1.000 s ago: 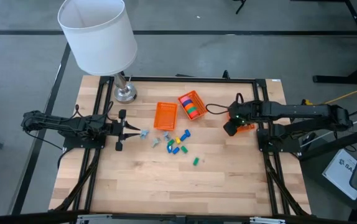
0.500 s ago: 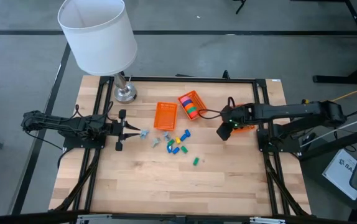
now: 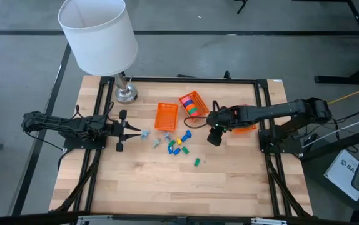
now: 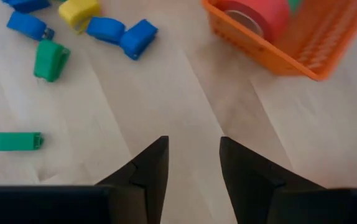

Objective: Pick and place Stapler, Stapler remover, tape
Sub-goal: Put the green stapler into the left orange bin

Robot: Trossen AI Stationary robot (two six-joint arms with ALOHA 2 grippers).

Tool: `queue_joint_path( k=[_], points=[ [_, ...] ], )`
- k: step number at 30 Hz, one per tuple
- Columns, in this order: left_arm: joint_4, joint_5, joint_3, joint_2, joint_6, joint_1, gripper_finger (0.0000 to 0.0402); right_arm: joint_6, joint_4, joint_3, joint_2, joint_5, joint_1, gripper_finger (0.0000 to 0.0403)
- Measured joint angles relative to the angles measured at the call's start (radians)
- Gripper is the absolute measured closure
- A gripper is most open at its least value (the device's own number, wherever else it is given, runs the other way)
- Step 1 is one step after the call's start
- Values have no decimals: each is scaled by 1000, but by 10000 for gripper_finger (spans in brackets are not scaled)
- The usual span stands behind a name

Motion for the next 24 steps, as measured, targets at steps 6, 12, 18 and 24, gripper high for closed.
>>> queue_joint_path(
  k=[6,12,18,24],
  points=[
    [0,0,0,0,0,0,322,-81,5,64,73,0,38,256],
    [0,0,0,0,0,0,324,-226,42,76,88,0,75,256],
    [0,0,0,0,0,0,322,-285,44,76,88,4,112,256],
    [0,0,0,0,0,0,324,-560,42,76,125,8,143,256]
  ],
)
